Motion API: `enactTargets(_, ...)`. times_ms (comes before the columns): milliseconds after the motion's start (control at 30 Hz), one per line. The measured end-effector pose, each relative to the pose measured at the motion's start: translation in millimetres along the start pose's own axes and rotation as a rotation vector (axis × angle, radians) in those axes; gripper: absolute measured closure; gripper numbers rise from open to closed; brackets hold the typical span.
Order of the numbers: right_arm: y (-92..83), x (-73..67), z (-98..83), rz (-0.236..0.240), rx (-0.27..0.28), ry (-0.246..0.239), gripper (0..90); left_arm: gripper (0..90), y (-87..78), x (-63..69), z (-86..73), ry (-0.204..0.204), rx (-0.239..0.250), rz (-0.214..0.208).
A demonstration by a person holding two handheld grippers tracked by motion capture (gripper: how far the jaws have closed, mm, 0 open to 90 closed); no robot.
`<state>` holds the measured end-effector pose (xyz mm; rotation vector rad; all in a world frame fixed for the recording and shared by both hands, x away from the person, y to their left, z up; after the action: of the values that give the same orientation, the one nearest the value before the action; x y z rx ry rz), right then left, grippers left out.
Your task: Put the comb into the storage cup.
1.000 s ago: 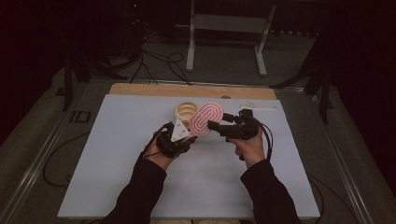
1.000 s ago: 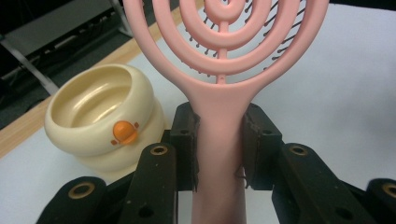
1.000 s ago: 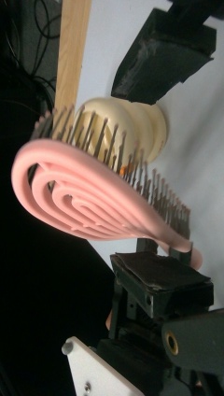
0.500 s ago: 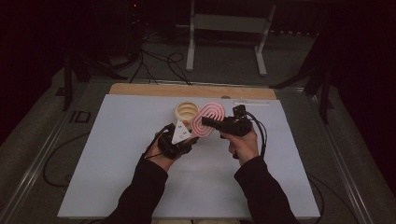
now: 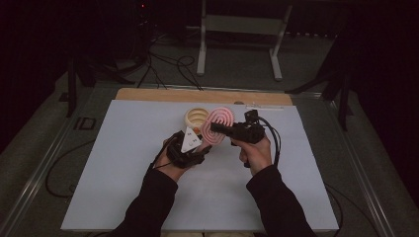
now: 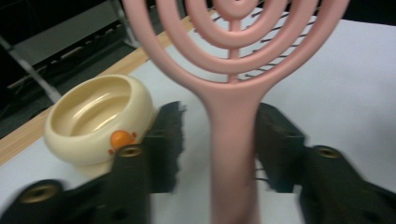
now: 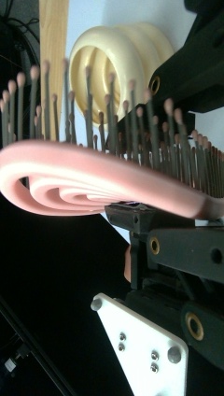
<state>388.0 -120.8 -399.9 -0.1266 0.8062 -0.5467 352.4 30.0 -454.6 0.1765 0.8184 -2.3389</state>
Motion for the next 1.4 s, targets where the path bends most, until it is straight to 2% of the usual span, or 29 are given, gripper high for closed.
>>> enactTargets(33, 0.4, -0.8, 0.5, -0.002, 0.002, -0.005, 63.4, 44.7, -2.4, -1.3, -0.9, -0.006, 0.006, 0.035)
enactTargets(67, 0.4, -0.8, 0.5, -0.002, 0.002, -0.005, 63.4, 40.4, -2.4, -1.3, -0.9, -0.006, 0.006, 0.035)
enactTargets(100, 0.4, -1.1, 0.7, -0.005, 0.002, -0.007, 63.4, 40.4, -2.4, -1.3, -0.9, -0.006, 0.006, 0.035)
enactTargets(133, 0.7, -2.3, 1.6, -0.003, 0.007, -0.009, 63.5, 31.2, -8.9, -3.8, -4.4, -0.030, 0.018, 0.074)
enactTargets(167, 0.9, -2.7, 2.1, -0.005, 0.010, -0.011, 63.5, 26.4, -8.9, -3.8, -4.4, -0.030, 0.018, 0.074)
enactTargets(200, 0.9, -2.7, 2.1, -0.005, 0.010, -0.011, 63.5, 26.4, -11.0, -4.8, -5.7, -0.041, 0.021, 0.082)
enactTargets(233, 1.2, -3.0, 2.5, -0.005, 0.013, -0.012, 63.6, 22.0, -14.8, -6.8, -8.4, -0.059, 0.021, 0.087)
enactTargets(367, 1.4, -3.5, 3.0, -0.006, 0.012, -0.014, 63.7, 14.5, -23.8, -11.2, -15.9, -0.084, 0.023, 0.104)
enactTargets(400, 1.8, -3.8, 3.5, -0.009, 0.013, -0.015, 63.7, 14.5, -28.6, -14.4, -22.5, -0.110, 0.016, 0.112)
enactTargets(467, 2.4, -4.1, 4.3, -0.008, 0.016, -0.015, 63.7, 7.3, -30.3, -15.7, -25.3, -0.118, 0.011, 0.114)
enactTargets(500, 2.7, -4.1, 4.7, -0.006, 0.017, -0.015, 63.7, 7.3, -35.5, -19.8, -34.5, -0.141, 0.002, 0.111)
enactTargets(533, 3.4, -4.9, 5.7, -0.003, 0.021, -0.009, 63.7, 1.4, -37.7, -21.7, -38.4, -0.156, 0.002, 0.117)
enactTargets(667, 5.1, -5.9, 7.7, -0.002, 0.025, -0.009, 63.8, 0.3, -49.1, -29.9, -53.2, -0.210, 0.022, 0.129)
enactTargets(900, 5.2, -8.1, 13.9, 0.001, 0.037, -0.017, 63.8, 0.2, -70.9, -39.3, -79.6, -0.273, 0.044, 0.171)
enactTargets(967, 5.1, -8.2, 14.8, 0.000, 0.040, -0.016, 63.8, 0.2, -73.9, -40.2, -84.3, -0.280, 0.043, 0.174)
enactTargets(1000, 5.0, -8.2, 15.8, 0.000, 0.042, -0.015, 63.8, 0.2, -79.5, -41.4, -93.9, -0.294, 0.038, 0.184)
enactTargets(1133, 5.3, -7.7, 21.4, -0.004, 0.056, -0.015, 63.8, 0.2, -89.6, -43.3, -112.4, -0.315, 0.021, 0.199)
enactTargets(1400, 6.3, -5.8, 29.9, -0.006, 0.079, -0.006, 63.9, 0.2, -103.4, -42.9, -133.3, -0.345, 0.030, 0.218)
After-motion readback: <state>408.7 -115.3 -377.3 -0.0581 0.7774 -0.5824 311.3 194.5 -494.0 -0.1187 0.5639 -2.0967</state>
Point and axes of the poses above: each handheld gripper's, and its own axes: y roughly forward along the jaws, z roughly out of its top, x roughly to its right, the point moved 5 cm from there along y, roughly forward along the jaws, and after that the axes turned 10 degrees about y, right-handed, at the moved point
